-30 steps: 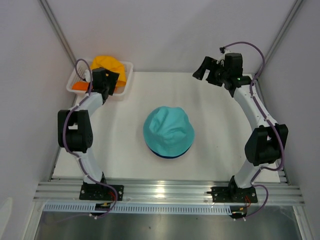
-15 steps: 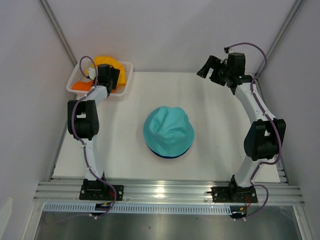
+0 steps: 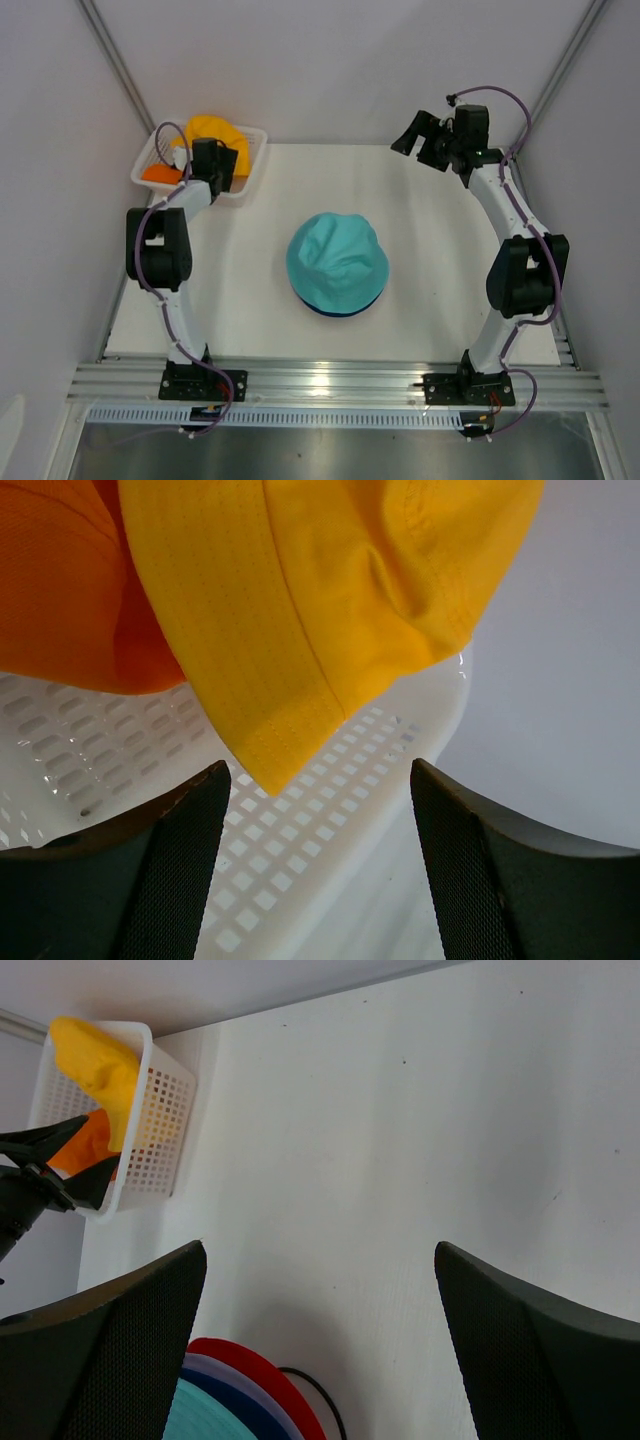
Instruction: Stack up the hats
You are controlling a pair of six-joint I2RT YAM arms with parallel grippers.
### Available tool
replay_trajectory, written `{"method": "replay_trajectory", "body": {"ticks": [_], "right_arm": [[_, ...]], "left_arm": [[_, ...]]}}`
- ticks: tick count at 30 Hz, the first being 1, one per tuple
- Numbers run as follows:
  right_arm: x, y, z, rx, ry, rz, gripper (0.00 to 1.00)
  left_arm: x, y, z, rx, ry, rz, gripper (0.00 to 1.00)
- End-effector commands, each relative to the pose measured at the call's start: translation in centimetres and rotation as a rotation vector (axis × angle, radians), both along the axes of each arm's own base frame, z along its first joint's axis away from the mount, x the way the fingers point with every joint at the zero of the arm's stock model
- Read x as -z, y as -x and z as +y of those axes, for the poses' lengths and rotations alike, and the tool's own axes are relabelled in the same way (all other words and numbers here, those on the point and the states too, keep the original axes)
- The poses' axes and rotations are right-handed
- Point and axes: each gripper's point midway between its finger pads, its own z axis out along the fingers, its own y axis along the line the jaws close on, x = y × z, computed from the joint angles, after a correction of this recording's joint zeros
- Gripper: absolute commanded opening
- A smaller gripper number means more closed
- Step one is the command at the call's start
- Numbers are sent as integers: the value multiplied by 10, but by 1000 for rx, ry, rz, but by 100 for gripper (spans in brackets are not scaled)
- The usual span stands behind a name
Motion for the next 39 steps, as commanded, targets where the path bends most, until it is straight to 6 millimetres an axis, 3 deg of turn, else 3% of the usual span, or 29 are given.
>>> {"method": "replay_trajectory", "body": {"ticks": [1, 6, 8, 9, 11, 20, 30, 35, 39], "right_arm": [[-17, -4, 2, -14, -29, -46, 99], [-15, -3, 3, -14, -32, -40, 100], [-14, -3, 3, -9, -30, -36, 100], [-15, -4, 1, -6, -27, -41, 99], [-15, -5, 0, 1, -23, -40, 100], [-14, -14, -3, 9, -8, -36, 99], [-6, -15, 3, -7, -43, -16, 99], [-9, -12, 3, -7, -44, -27, 99], [-7, -9, 1, -6, -36, -25, 99]], "left_arm": [[-42, 3, 3, -25, 6, -78, 77], [-35, -10, 4, -32, 5, -71, 77], [-16, -14, 5, -38, 4, -23, 76], [-19, -19, 4, -39, 12, -28, 76], [-6, -20, 2, -35, 22, 2, 76], [-4, -31, 1, -31, 31, 19, 72], [-26, -4, 8, -72, 10, 194, 82], [-17, 1, 8, -83, 17, 224, 83], [4, 7, 10, -96, 17, 277, 83]]}}
